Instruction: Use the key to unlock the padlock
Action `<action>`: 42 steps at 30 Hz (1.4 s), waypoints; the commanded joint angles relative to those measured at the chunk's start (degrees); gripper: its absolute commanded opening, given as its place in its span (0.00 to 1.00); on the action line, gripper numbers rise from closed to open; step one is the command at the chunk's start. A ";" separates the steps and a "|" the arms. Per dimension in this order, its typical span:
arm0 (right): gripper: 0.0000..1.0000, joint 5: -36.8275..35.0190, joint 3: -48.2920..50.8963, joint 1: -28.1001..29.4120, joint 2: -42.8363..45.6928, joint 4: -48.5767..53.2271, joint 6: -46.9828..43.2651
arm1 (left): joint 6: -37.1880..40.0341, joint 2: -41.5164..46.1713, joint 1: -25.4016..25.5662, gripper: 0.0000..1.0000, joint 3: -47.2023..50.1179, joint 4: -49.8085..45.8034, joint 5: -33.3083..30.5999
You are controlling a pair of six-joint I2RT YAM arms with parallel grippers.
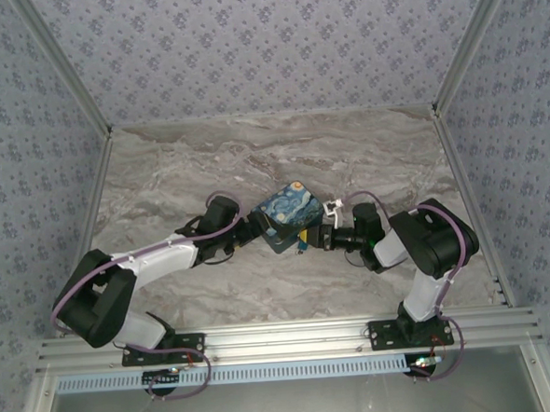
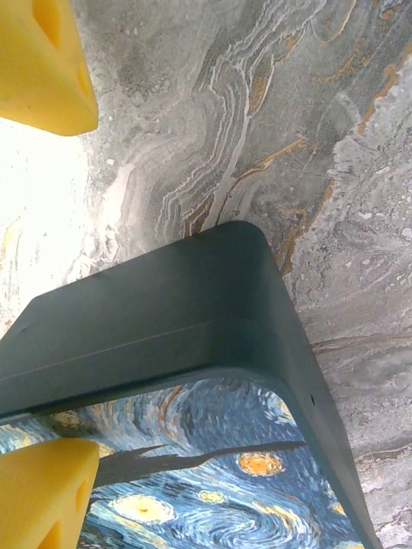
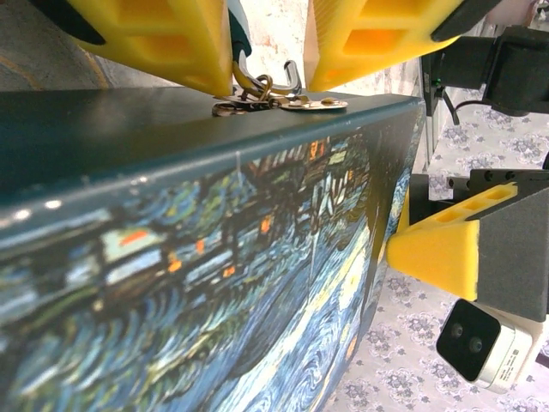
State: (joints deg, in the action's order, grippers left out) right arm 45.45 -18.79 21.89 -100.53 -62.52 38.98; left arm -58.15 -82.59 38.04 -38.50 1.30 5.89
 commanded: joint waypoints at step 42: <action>0.50 0.32 3.67 -2.47 5.47 1.53 -2.42 | 7.13 9.15 0.98 0.95 -1.97 -13.80 -8.72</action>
State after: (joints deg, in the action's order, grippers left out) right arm 44.71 -15.81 19.73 -96.49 -61.71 37.89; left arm -54.78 -76.27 38.76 -38.04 -6.70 1.10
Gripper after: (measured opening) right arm 0.493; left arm 0.945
